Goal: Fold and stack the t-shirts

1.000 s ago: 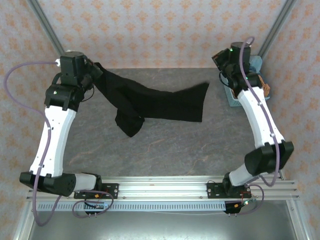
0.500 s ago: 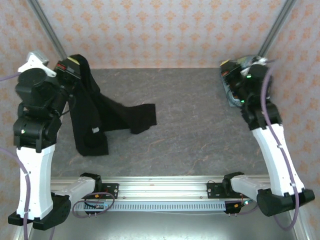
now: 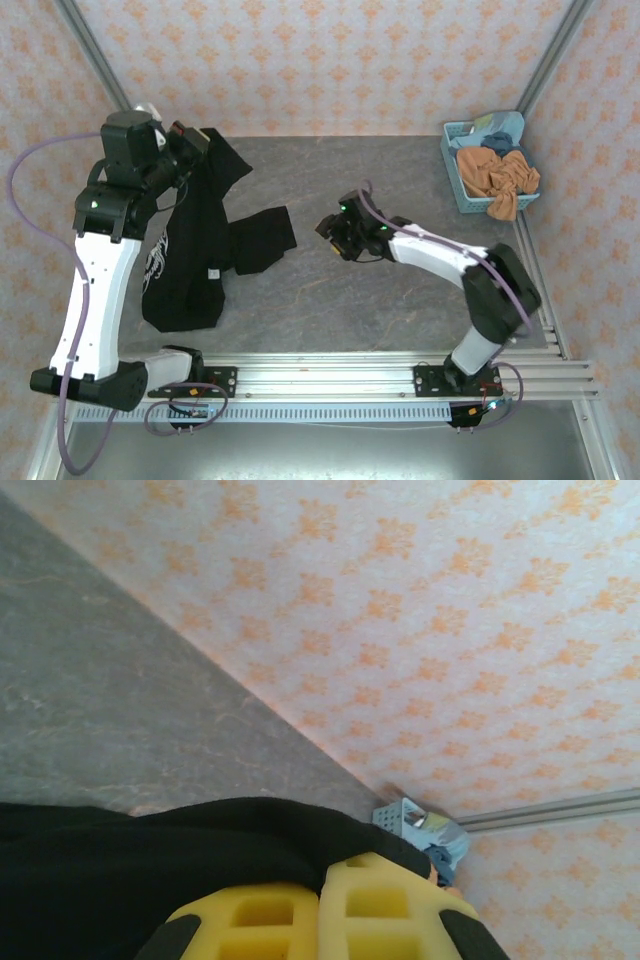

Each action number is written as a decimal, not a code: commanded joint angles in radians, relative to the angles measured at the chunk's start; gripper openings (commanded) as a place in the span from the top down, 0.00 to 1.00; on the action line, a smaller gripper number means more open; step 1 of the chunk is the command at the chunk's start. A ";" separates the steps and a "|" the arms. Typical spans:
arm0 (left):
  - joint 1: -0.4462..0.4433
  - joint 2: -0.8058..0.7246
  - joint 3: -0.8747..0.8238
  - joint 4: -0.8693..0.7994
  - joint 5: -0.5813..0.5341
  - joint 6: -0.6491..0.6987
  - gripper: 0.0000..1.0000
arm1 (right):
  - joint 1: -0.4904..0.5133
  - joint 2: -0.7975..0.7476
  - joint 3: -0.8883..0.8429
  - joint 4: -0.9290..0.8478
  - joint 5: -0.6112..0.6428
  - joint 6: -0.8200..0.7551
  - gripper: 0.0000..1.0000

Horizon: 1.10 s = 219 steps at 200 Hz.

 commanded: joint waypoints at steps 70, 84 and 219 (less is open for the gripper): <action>-0.005 -0.028 0.041 -0.101 -0.050 0.069 1.00 | 0.140 0.428 0.328 0.084 -0.075 0.169 0.51; -0.003 -0.030 0.043 -0.102 -0.045 0.075 1.00 | 0.150 0.438 0.339 0.052 -0.066 0.169 0.52; 0.015 -0.057 -0.022 -0.125 -0.084 0.081 1.00 | 0.097 0.296 0.418 -0.142 0.050 0.084 1.00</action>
